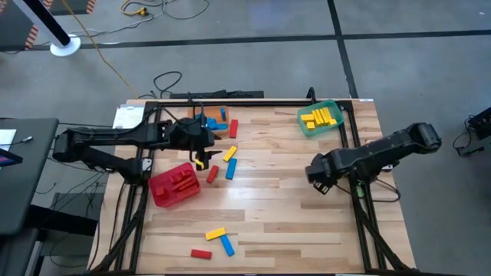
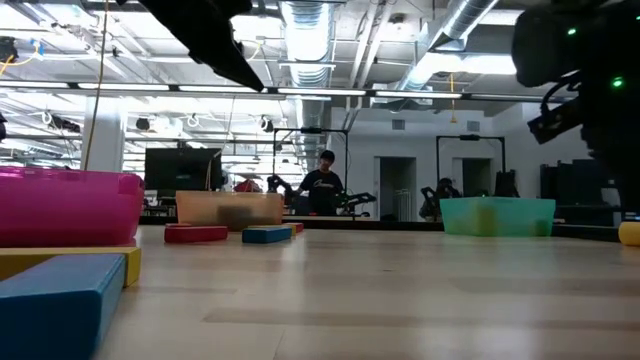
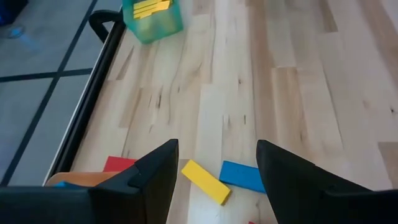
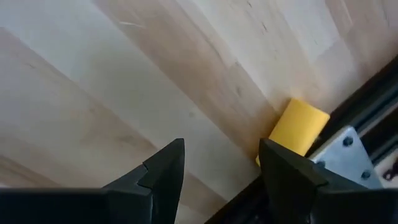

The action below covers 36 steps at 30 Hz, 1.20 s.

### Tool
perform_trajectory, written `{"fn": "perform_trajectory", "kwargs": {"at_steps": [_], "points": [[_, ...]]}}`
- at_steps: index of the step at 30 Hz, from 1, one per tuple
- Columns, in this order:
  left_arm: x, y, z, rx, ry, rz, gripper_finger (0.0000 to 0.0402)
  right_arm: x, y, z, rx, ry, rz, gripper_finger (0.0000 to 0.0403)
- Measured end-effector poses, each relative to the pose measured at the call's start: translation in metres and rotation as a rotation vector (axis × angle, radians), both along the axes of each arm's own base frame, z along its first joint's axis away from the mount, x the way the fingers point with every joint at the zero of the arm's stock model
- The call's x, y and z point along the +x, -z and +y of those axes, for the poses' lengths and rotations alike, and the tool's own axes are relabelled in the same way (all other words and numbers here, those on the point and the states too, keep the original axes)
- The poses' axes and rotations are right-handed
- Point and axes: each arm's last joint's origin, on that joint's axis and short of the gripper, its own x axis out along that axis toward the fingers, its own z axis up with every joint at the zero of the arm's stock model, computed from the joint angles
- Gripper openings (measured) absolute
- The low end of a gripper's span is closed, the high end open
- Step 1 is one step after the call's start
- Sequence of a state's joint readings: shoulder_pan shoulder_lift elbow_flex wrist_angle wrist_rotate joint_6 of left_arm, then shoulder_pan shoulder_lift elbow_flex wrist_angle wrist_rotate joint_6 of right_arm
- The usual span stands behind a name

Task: Sort blocks
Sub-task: Put the yellow block into the green bin

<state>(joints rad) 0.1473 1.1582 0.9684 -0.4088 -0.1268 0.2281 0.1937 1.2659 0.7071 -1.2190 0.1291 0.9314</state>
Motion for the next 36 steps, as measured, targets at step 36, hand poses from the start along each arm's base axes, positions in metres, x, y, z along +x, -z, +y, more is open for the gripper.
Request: {"fn": "perform_trajectory", "kwargs": {"at_steps": [36], "points": [[0.002, 0.001, -0.021, -0.026, 0.069, 0.002, 0.021, -0.02, 0.006, -0.104, 0.172, 0.247, 0.018, 0.0221]]}}
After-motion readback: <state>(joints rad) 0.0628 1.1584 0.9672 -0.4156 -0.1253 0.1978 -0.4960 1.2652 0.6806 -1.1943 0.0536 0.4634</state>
